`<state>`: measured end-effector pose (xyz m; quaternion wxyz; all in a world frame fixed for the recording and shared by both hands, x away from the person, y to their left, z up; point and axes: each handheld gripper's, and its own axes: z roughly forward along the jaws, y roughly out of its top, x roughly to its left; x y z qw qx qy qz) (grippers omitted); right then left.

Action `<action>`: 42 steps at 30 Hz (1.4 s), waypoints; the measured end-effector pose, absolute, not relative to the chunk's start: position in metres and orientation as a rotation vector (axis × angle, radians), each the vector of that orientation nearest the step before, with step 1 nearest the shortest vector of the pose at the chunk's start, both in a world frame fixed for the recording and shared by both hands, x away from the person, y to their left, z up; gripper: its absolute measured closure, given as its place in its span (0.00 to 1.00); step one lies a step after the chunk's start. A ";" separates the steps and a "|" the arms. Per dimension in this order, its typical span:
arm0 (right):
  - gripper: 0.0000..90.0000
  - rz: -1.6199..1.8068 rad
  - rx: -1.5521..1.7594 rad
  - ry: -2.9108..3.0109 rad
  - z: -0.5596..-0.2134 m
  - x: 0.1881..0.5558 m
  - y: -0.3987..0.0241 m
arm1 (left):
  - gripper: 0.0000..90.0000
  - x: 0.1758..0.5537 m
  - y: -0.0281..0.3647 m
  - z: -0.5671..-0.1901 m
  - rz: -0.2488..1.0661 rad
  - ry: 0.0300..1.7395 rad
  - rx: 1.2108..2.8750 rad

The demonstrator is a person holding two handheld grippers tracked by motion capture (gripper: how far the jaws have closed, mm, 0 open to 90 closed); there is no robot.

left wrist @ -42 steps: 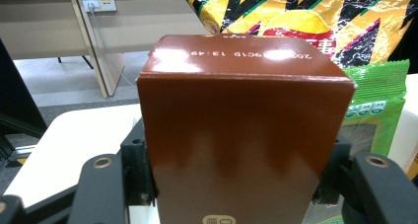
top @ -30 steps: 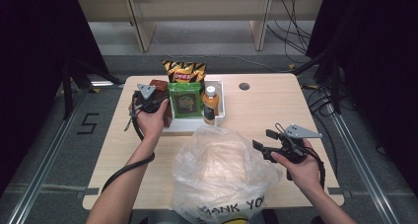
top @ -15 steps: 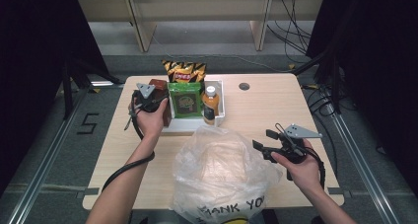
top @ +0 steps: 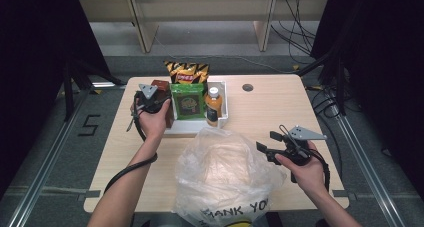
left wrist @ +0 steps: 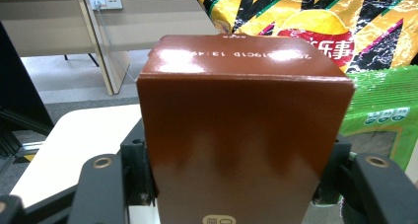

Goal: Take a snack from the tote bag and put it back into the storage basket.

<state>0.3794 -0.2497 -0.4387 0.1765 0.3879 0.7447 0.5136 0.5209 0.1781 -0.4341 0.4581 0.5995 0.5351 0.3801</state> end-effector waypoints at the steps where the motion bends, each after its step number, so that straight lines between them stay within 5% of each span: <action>1: 0.33 1.451 1.091 2.110 -0.439 0.380 -0.250 | 0.41 0.521 0.178 -0.434 0.936 1.321 1.476; 30: 0.33 1.467 1.120 2.106 -0.438 0.378 -0.247 | 0.40 0.514 0.173 -0.432 0.908 1.352 1.476; 42: 0.33 1.466 1.113 2.108 -0.438 0.378 -0.247 | 0.27 0.515 0.175 -0.435 0.838 1.354 1.488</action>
